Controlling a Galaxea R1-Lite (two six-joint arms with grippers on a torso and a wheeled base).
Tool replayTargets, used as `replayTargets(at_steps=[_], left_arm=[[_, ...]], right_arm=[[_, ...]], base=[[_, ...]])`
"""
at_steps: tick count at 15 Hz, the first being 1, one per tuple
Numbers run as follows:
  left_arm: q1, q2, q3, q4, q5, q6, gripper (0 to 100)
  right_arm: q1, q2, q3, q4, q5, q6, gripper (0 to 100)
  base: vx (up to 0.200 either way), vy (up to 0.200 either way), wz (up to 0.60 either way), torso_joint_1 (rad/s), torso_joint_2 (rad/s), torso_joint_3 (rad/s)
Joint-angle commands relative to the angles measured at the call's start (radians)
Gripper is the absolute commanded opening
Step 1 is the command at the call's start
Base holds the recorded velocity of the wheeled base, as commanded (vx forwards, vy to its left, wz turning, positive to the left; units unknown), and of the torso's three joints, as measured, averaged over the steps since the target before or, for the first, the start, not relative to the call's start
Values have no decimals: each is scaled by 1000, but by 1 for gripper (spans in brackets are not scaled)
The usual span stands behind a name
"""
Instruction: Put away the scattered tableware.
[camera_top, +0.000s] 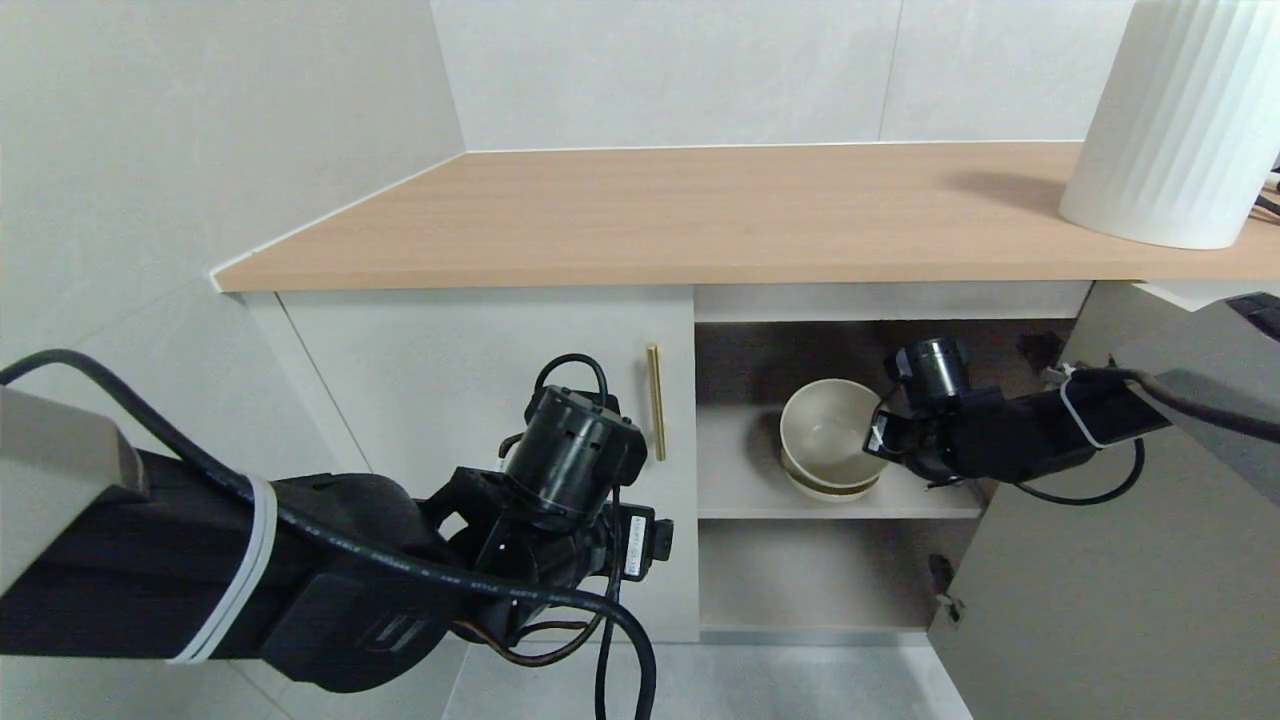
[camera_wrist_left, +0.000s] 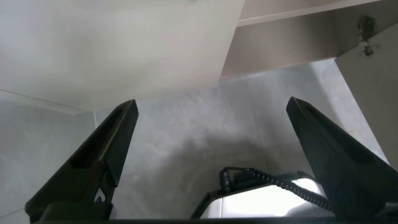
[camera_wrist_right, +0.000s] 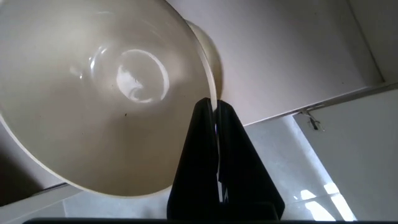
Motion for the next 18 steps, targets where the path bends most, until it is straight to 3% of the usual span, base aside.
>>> replayTargets(at_steps=[1, 15, 16, 18], left_arm=[[0, 0, 0, 0, 0, 0, 100], [0, 1, 0, 0, 1, 0, 100], [0, 3, 0, 0, 0, 0, 100], [0, 3, 0, 0, 0, 0, 100]], right_arm=[[-2, 26, -14, -1, 0, 0, 0], [-4, 67, -36, -1, 0, 0, 0], [-2, 67, -36, -1, 0, 0, 100], [0, 66, -36, -2, 1, 1, 100]], base=[[0, 0, 0, 0, 0, 0], [0, 0, 0, 0, 0, 0], [0, 0, 0, 0, 0, 0], [0, 0, 0, 0, 0, 0]])
